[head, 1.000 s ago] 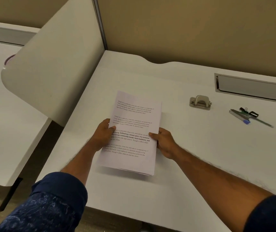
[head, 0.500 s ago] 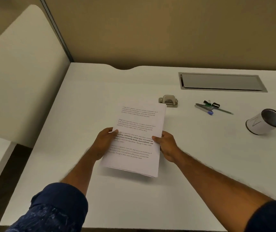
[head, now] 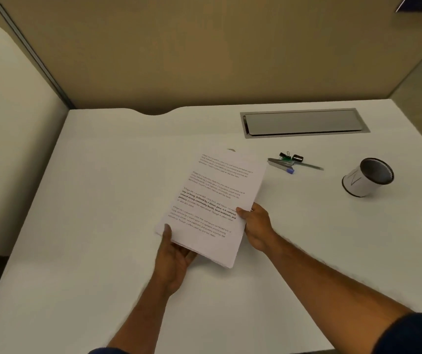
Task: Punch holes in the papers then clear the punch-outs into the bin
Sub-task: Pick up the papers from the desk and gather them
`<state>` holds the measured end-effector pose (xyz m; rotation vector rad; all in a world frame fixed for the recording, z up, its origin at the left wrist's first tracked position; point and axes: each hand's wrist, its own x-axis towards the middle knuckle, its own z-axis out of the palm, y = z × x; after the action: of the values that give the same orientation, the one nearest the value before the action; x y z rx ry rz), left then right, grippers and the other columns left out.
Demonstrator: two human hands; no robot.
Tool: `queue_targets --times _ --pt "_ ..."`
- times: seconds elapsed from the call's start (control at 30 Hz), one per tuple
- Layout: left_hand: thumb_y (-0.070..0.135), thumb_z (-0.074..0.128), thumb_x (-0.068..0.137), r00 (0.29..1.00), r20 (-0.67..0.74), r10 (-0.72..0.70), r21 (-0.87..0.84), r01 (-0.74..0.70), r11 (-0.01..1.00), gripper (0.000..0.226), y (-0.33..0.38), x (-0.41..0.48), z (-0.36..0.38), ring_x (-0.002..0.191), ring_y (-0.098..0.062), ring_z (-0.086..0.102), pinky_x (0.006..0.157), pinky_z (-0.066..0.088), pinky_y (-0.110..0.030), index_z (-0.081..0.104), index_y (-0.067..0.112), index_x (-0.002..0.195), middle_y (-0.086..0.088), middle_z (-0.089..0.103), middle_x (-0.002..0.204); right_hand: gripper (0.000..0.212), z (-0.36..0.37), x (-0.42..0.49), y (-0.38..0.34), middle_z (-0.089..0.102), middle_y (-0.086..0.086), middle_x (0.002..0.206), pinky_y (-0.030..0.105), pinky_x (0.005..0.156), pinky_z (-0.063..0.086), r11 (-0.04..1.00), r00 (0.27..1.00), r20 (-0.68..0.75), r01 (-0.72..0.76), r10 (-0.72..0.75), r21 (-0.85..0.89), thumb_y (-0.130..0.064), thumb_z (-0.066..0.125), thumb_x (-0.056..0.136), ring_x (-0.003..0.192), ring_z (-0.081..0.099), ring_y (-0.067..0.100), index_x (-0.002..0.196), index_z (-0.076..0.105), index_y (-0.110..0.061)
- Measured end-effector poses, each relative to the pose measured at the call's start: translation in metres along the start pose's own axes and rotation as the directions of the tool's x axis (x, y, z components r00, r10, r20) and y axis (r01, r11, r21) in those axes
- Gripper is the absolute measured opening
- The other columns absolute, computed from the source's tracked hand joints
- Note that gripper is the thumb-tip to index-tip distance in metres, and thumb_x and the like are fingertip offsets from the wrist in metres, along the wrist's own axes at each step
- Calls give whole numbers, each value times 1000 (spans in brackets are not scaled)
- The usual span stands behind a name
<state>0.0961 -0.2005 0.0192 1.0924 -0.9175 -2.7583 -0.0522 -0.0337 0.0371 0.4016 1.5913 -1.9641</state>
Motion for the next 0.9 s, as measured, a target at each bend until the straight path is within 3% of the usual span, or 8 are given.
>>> queue_targets --times 0.07,0.17,0.3,0.47,0.57,0.73,0.9 --pt "53 63 81 1000 -19 12 65 -11 998 64 -21 -2 22 115 -22 66 78 59 -38 53 24 138 -4 66 130 34 -1 0 2 65 13 122 40 89 54 998 1000 -26 -14 16 53 6 51 94 110 64 30 127 57 -1" --pt "34 69 83 985 -91 144 122 -133 984 54 -39 1 45 110 -20 68 75 59 -35 54 27 134 1 69 125 34 -2 -1 5 65 13 121 41 90 53 996 998 -67 -6 12 92 5 51 94 107 64 29 126 57 -3" --pt "6 61 94 948 -196 252 229 -205 951 37 -41 15 52 110 -17 65 81 55 -32 57 28 124 3 67 124 34 -11 0 5 67 9 119 44 93 53 993 999 -40 -11 16 116 4 53 94 110 65 29 125 58 -8" --pt "1 58 94 940 -198 279 341 -200 918 38 -26 31 43 112 -17 62 99 49 -41 54 24 125 3 66 122 36 -26 12 0 69 11 119 38 87 56 989 996 52 -81 75 125 7 62 86 108 66 28 119 61 -6" --pt "1 58 95 951 -181 249 383 -165 909 40 -14 41 35 112 -21 63 95 50 -40 53 18 131 -2 66 124 38 -38 23 -8 69 12 119 36 84 58 985 994 76 -88 78 145 8 63 83 106 68 28 119 61 -6" --pt "-1 56 95 968 -155 200 446 -112 888 41 6 54 27 112 -32 62 99 49 -52 51 13 134 -10 65 124 37 -67 46 -40 71 9 113 32 75 60 976 999 28 -42 36 216 3 61 85 99 68 23 120 62 -10" --pt "-1 55 95 986 -117 121 516 -43 856 38 23 65 21 107 -35 65 92 52 -50 52 9 132 -13 67 121 30 -89 64 -76 72 14 110 33 75 58 991 989 92 -124 119 46 -10 58 90 94 69 26 119 65 -6"
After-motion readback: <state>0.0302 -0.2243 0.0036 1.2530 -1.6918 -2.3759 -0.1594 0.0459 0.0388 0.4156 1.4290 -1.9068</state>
